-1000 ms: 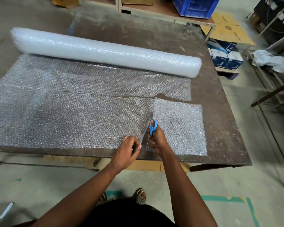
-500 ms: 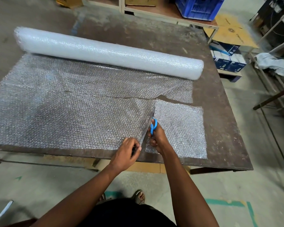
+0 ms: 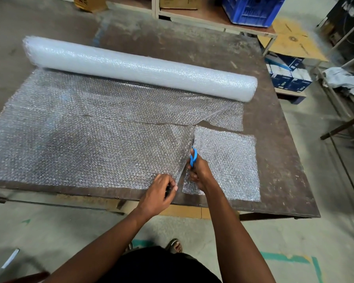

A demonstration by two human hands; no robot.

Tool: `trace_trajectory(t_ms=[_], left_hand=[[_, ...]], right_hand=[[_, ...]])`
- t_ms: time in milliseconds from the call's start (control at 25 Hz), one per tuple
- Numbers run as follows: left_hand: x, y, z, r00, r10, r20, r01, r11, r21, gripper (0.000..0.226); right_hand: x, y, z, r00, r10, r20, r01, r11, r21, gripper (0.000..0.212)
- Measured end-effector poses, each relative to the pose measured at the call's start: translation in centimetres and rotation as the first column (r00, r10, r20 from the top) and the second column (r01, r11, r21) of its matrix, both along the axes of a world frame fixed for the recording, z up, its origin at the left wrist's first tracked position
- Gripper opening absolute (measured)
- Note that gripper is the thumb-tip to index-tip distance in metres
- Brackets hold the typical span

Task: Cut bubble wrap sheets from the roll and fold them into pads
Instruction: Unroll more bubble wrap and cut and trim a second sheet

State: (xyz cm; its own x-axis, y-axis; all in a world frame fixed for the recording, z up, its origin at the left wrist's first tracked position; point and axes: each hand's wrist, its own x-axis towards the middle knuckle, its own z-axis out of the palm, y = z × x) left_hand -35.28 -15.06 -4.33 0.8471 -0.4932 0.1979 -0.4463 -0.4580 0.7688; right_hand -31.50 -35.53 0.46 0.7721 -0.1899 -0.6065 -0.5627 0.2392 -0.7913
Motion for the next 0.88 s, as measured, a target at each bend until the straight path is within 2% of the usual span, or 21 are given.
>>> trace_trajectory(t_ms=[160,440,640,880], left_hand=[[-0.1,-0.1,-0.1,1.000,-0.005,0.007,0.005,1.000,0.021,0.010],[0.0,0.0,-0.1,1.000,0.004,-0.007,-0.003,0.998,0.056,0.010],[0.1,-0.1,0.0,1.000,0.004,0.002,-0.004,0.999,0.054,0.010],[0.1,-0.1,0.0,1.000,-0.006,0.025,0.004,0.999,0.054,0.010]], right_hand=[[0.7,-0.4,-0.2,0.999,0.031,-0.015,-0.030,0.998,0.060,0.056],[1.8,-1.1,0.2,0.999,0.021,-0.031,-0.021,1.000,-0.004,0.048],[1.7,-1.3,0.0,0.999,0.031,-0.020,-0.031,0.999,0.017,0.045],[2.6,-1.5,0.7,0.997,0.075,-0.035,-0.072,0.995,0.063,0.055]])
